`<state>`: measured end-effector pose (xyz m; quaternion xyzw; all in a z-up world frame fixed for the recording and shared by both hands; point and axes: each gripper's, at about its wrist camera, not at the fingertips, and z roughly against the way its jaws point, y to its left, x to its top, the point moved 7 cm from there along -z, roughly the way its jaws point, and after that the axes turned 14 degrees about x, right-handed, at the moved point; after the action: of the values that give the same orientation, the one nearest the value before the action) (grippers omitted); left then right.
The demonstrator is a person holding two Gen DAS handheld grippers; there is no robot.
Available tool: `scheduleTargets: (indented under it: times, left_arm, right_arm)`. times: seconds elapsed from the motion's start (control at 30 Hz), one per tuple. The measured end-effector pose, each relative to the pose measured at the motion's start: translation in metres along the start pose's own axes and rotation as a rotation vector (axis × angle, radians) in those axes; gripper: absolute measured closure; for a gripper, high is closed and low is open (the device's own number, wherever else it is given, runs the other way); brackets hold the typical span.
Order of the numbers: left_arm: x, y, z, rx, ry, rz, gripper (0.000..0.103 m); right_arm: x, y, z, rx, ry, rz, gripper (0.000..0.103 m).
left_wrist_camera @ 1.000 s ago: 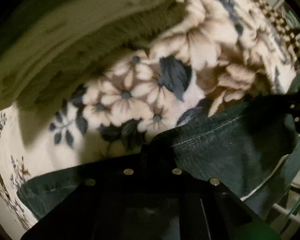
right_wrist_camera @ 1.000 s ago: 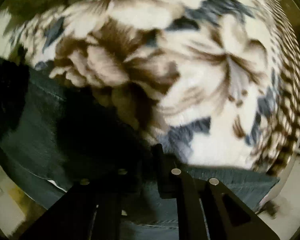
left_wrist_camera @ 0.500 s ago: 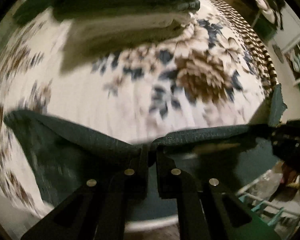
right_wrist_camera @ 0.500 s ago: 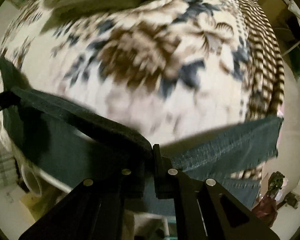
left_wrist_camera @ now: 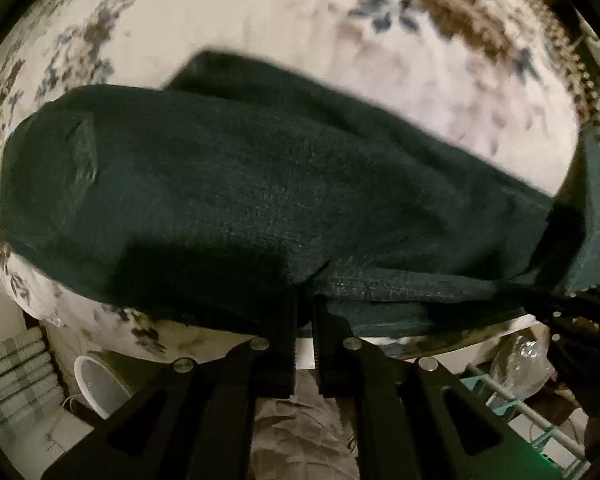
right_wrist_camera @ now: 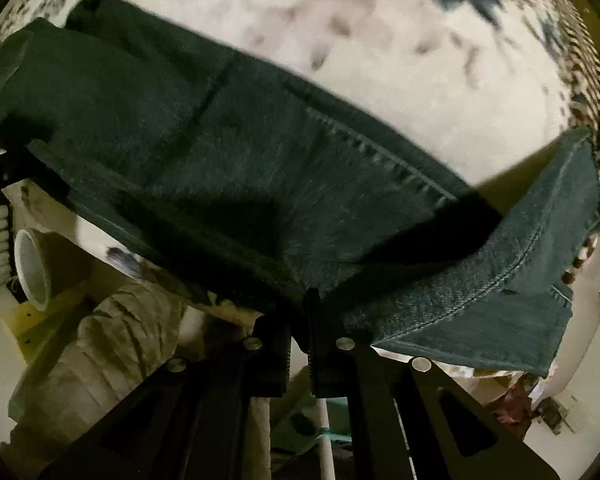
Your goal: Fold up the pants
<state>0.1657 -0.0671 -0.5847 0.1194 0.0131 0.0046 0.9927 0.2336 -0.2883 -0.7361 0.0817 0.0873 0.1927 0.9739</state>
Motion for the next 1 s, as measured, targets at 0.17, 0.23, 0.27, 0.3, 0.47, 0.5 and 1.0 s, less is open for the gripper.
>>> scheduleTargets:
  times: [0.17, 0.23, 0.27, 0.3, 0.47, 0.5, 1.0]
  left_arm:
    - [-0.018, 0.006, 0.007, -0.003, 0.067, 0.056, 0.090]
    - [-0.020, 0.004, 0.021, -0.040, 0.054, 0.084, 0.062]
    - [-0.019, 0.001, 0.030, -0.047, 0.043, 0.088, 0.058]
    - [-0.016, -0.002, 0.037, -0.047, 0.030, 0.089, 0.051]
    - [0.032, -0.041, 0.080, -0.007, -0.154, 0.048, 0.032]
    - [0.043, -0.045, 0.082, -0.001, -0.173, 0.034, 0.032]
    - [0.137, -0.130, 0.054, 0.069, -0.170, -0.071, 0.032]
  right_arm:
    - [0.012, -0.011, -0.011, 0.141, 0.009, -0.109, 0.047]
    - [0.008, -0.014, 0.002, 0.201, -0.019, -0.156, 0.032]
    - [0.003, -0.020, 0.014, 0.231, -0.045, -0.200, 0.030]
    - [0.000, -0.024, 0.023, 0.247, -0.071, -0.232, 0.025]
    - [-0.006, -0.090, 0.072, 0.239, -0.248, -0.482, 0.022]
    - [-0.005, -0.108, 0.077, 0.224, -0.280, -0.533, 0.022]
    - [0.031, -0.284, 0.043, 0.081, -0.358, -0.960, 0.071]
